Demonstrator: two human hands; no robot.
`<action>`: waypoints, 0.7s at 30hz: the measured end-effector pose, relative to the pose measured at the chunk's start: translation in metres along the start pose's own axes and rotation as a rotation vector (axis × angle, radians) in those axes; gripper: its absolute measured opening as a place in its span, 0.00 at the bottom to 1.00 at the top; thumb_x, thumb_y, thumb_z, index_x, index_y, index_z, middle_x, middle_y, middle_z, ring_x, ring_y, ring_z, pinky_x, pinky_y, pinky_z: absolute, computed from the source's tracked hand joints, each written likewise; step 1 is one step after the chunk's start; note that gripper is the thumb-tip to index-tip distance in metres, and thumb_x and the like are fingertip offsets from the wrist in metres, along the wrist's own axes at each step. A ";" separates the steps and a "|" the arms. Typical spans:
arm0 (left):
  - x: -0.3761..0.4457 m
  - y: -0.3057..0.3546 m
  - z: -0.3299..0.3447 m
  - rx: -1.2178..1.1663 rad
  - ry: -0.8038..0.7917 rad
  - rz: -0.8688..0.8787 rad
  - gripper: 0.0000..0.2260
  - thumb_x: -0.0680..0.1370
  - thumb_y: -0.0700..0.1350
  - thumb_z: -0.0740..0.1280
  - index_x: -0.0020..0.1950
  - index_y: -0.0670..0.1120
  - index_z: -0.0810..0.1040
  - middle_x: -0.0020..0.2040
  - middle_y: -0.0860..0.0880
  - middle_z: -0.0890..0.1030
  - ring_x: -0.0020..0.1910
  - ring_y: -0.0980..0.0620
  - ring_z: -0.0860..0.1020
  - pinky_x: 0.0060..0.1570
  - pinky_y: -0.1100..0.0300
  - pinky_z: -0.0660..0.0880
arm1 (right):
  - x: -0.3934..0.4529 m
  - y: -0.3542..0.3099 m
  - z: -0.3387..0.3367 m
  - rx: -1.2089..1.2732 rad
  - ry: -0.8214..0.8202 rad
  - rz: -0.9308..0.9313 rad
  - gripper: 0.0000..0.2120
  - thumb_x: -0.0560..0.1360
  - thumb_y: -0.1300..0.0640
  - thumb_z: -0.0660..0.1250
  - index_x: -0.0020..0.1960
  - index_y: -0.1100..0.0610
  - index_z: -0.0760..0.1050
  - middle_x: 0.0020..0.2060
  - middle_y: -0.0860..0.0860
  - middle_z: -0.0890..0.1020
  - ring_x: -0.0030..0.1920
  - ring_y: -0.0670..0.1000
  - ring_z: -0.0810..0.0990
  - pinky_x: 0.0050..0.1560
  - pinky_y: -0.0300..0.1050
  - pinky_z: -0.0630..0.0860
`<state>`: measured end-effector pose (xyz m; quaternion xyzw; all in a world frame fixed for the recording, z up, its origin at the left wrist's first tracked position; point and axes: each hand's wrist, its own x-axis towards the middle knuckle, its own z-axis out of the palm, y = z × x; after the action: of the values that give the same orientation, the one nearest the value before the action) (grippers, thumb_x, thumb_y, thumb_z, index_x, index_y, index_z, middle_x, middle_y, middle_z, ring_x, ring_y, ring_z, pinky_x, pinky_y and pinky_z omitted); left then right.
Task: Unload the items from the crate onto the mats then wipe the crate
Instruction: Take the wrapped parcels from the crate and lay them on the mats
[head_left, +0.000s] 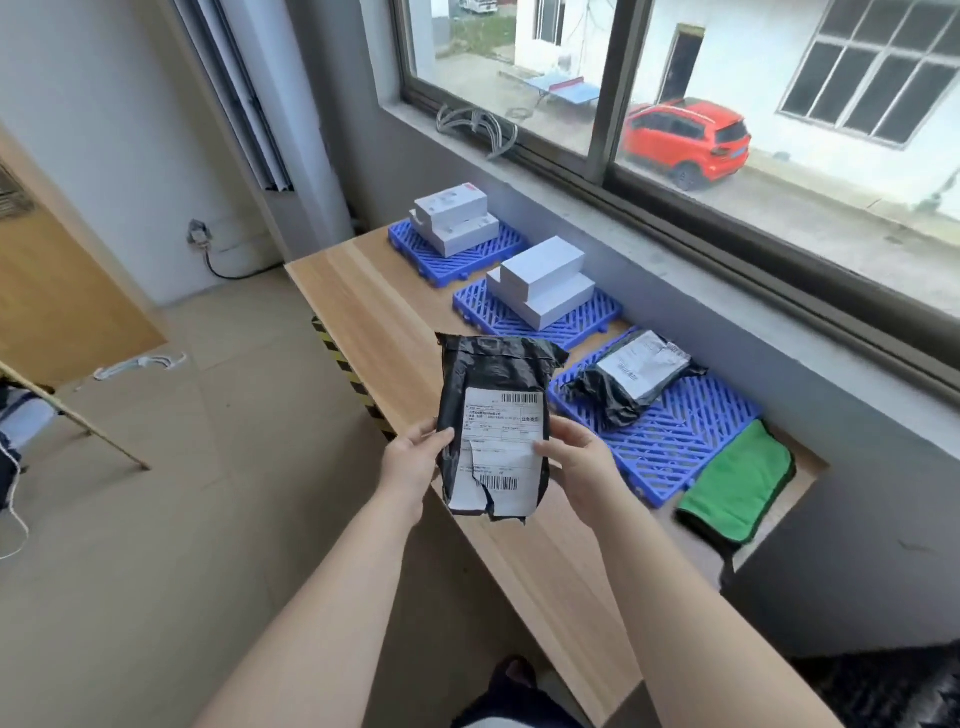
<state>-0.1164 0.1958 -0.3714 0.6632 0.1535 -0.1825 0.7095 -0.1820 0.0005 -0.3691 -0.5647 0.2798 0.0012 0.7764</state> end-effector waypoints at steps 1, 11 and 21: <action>0.009 0.008 0.012 0.019 -0.001 0.003 0.11 0.77 0.40 0.70 0.59 0.46 0.79 0.51 0.46 0.84 0.47 0.49 0.81 0.42 0.58 0.75 | 0.012 -0.007 -0.006 0.007 -0.004 0.010 0.17 0.73 0.71 0.67 0.60 0.59 0.79 0.56 0.55 0.84 0.57 0.58 0.82 0.62 0.62 0.75; 0.095 0.024 0.134 0.298 -0.118 -0.019 0.13 0.77 0.38 0.71 0.60 0.42 0.78 0.53 0.45 0.82 0.50 0.47 0.80 0.57 0.50 0.77 | 0.084 -0.036 -0.072 0.145 0.280 0.030 0.19 0.72 0.72 0.63 0.55 0.54 0.81 0.50 0.52 0.85 0.49 0.55 0.83 0.44 0.48 0.78; 0.141 -0.009 0.264 0.605 -0.563 -0.104 0.08 0.76 0.35 0.70 0.51 0.45 0.80 0.46 0.48 0.83 0.47 0.48 0.80 0.54 0.51 0.78 | 0.096 -0.022 -0.163 0.297 0.773 0.062 0.19 0.71 0.76 0.64 0.56 0.60 0.78 0.55 0.57 0.82 0.52 0.56 0.82 0.49 0.48 0.80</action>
<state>-0.0021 -0.0762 -0.4249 0.7573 -0.0740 -0.4290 0.4869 -0.1648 -0.1801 -0.4248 -0.3967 0.5649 -0.2280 0.6867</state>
